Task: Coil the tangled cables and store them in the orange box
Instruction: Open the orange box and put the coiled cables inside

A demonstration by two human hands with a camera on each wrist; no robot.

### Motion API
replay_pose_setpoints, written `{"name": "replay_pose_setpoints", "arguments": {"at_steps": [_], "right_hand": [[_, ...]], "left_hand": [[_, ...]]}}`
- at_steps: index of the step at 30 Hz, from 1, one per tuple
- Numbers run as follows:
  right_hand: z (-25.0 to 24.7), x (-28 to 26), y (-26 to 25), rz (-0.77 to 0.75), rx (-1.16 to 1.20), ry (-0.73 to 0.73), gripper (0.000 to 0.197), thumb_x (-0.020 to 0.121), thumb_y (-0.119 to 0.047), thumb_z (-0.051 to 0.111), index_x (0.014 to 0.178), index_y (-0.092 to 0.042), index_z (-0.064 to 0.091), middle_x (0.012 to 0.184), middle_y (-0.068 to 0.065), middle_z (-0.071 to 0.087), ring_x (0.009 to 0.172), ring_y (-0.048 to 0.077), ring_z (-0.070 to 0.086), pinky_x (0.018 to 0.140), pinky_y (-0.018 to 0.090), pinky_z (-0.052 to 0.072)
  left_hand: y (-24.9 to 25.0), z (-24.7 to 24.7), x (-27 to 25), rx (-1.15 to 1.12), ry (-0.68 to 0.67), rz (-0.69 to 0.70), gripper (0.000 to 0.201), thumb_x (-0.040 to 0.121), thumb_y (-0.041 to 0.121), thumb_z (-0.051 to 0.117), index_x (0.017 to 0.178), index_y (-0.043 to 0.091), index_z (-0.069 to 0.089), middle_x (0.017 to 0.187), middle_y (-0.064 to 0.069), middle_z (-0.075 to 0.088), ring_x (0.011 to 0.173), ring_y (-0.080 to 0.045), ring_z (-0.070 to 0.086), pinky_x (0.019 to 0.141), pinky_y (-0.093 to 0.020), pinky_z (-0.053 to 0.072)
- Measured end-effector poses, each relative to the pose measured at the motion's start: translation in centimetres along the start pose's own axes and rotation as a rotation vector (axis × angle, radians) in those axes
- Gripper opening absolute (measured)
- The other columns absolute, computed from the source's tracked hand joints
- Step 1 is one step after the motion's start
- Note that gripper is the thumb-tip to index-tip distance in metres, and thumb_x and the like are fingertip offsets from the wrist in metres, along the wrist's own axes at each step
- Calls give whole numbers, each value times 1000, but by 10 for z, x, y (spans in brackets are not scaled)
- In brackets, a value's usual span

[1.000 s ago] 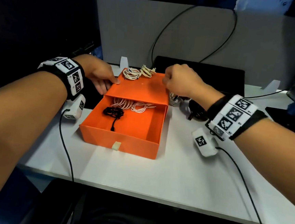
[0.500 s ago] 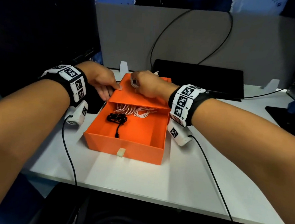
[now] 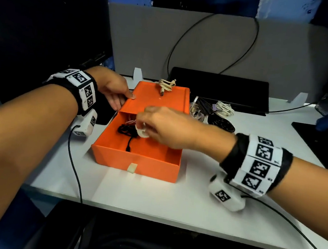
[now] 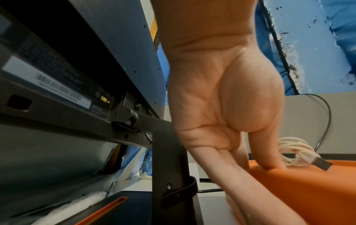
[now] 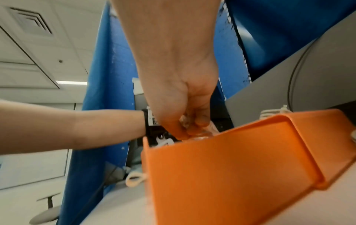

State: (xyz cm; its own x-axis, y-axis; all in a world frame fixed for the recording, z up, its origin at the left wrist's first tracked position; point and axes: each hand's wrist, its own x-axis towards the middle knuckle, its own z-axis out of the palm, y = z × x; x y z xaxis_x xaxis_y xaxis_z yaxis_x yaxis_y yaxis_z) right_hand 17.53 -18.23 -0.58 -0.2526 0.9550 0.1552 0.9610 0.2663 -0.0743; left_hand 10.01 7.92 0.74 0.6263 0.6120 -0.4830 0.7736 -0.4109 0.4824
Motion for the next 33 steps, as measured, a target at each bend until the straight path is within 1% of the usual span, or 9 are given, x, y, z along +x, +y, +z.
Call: {"name": "replay_pose_setpoints", "arguments": {"at_steps": [6,11,13,15,17,20,25,28,33], "right_hand": [[19,7,4,153,-320,-199,31,107,-9,42,136,-13,54,125,12,56,100,33,65,64,38,38],[21,16,-4,176,-433,-274,26,105,-2,43,118,-8,64,118,9,67,105,30,69,73,38,49],[21,16,-6,227,-393,-295,25,104,-2,42,111,-10,65,110,8,68,93,29,67,71,38,50],[14,17,-3,296,-326,-211,20,104,-11,45,93,-16,60,94,4,64,77,25,62,65,35,49],[-1,24,6,366,-281,4,23,103,-23,47,85,-16,58,85,5,63,77,30,66,64,35,49],[-21,42,41,492,-300,209,27,100,-26,49,108,-11,69,108,15,70,100,40,69,70,37,42],[-16,65,110,608,-187,73,60,97,-24,60,153,-15,41,151,12,47,132,37,53,100,47,50],[-12,75,127,588,-24,-31,83,95,-32,70,162,-20,23,155,12,48,136,34,52,107,40,46],[-3,83,130,569,5,27,45,92,-29,75,130,-11,59,130,13,65,117,33,64,82,31,47]], "left_hand": [[2,0,-2,11,-5,-26,44,106,32,54,119,-9,66,103,-25,76,77,-32,76,65,-36,65],[1,-2,-1,4,-3,-26,43,106,31,55,118,-8,66,101,-24,76,76,-31,77,67,-38,65],[1,-2,-1,3,-11,-23,43,106,32,54,119,-8,66,102,-24,76,76,-31,77,68,-38,65],[1,-1,-1,0,-6,-18,42,106,31,55,118,-8,66,103,-25,76,75,-31,77,66,-37,65],[0,-1,-1,-6,7,-9,42,105,31,56,118,-8,65,104,-26,75,73,-30,76,65,-37,65],[0,0,-2,3,2,-20,43,106,31,54,118,-8,66,102,-24,76,75,-31,77,66,-37,65],[5,0,-6,27,-15,-34,44,108,31,50,120,-8,66,103,-22,76,77,-29,77,64,-36,64],[5,1,-6,44,-16,-36,46,108,33,50,119,-8,67,105,-21,76,77,-28,77,61,-34,63],[5,0,-7,49,-15,-38,46,107,36,50,118,-6,68,103,-19,77,79,-28,78,60,-33,62]]}}
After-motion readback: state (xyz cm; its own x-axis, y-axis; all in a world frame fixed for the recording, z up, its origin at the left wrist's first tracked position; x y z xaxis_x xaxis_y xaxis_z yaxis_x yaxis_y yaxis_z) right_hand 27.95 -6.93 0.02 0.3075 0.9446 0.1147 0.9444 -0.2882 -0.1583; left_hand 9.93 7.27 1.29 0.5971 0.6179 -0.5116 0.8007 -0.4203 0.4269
